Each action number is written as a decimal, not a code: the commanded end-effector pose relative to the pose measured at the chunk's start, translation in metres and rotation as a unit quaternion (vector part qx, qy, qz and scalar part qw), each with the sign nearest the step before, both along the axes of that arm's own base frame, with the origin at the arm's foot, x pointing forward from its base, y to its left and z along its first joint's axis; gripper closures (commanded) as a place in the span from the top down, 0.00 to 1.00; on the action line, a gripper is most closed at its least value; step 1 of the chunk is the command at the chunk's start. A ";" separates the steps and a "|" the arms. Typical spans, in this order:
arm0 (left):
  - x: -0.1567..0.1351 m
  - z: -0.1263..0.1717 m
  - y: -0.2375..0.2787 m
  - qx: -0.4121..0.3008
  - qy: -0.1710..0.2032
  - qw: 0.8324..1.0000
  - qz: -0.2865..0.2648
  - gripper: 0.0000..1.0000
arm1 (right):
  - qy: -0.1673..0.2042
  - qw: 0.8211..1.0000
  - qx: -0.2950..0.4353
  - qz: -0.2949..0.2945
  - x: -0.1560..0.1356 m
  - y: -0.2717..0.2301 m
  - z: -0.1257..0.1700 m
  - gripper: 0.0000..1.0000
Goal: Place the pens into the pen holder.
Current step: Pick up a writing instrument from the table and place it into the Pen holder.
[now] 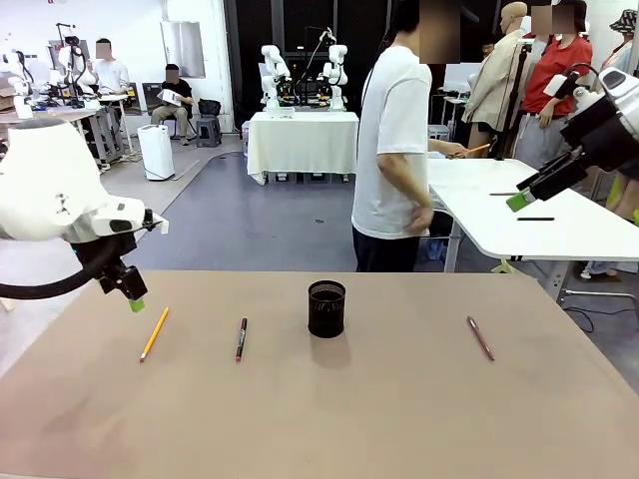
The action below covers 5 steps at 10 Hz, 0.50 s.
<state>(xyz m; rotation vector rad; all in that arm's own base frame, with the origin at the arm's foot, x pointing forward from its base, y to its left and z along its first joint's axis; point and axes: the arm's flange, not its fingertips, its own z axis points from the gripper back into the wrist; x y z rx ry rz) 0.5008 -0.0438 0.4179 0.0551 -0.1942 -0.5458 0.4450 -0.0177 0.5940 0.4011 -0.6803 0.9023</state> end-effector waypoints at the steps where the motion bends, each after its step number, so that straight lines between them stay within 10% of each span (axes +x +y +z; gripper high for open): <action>1: 0.027 -0.018 -0.006 0.040 0.004 0.996 0.079 1.00 | -0.006 1.000 0.015 0.005 0.002 0.000 0.001 1.00; 5: 0.065 -0.080 -0.003 0.026 0.022 0.986 0.161 1.00 | -0.006 1.000 0.015 0.005 0.002 0.000 0.001 1.00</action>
